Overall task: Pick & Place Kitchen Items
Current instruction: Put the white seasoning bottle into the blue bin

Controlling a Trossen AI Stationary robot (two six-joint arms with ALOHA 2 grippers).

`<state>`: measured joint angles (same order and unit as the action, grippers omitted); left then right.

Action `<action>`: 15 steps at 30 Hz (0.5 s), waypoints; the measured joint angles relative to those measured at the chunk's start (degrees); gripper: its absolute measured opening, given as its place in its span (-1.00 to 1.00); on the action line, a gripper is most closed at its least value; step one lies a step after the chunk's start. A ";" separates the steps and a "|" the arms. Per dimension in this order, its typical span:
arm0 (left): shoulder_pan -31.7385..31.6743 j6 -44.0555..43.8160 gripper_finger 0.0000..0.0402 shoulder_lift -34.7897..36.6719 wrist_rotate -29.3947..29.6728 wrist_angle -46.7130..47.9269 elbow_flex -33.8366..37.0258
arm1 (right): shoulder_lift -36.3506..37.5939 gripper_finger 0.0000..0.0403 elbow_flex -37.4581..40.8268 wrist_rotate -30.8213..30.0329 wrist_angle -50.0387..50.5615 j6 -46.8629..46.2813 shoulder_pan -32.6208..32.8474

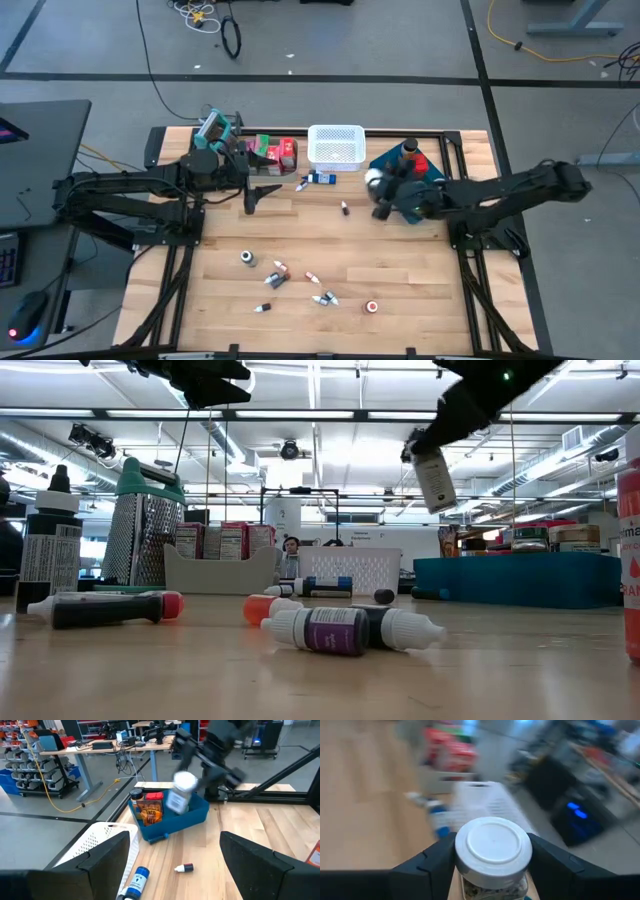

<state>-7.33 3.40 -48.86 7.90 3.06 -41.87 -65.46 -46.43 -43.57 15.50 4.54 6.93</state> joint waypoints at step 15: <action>0.02 8.63 0.58 0.00 0.04 0.04 0.00 | 6.20 0.13 16.26 -14.38 -2.22 -26.00 -6.99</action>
<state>-7.31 12.03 -48.86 7.94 3.09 -41.87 -59.27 -30.17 -57.94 13.28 -21.46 -0.06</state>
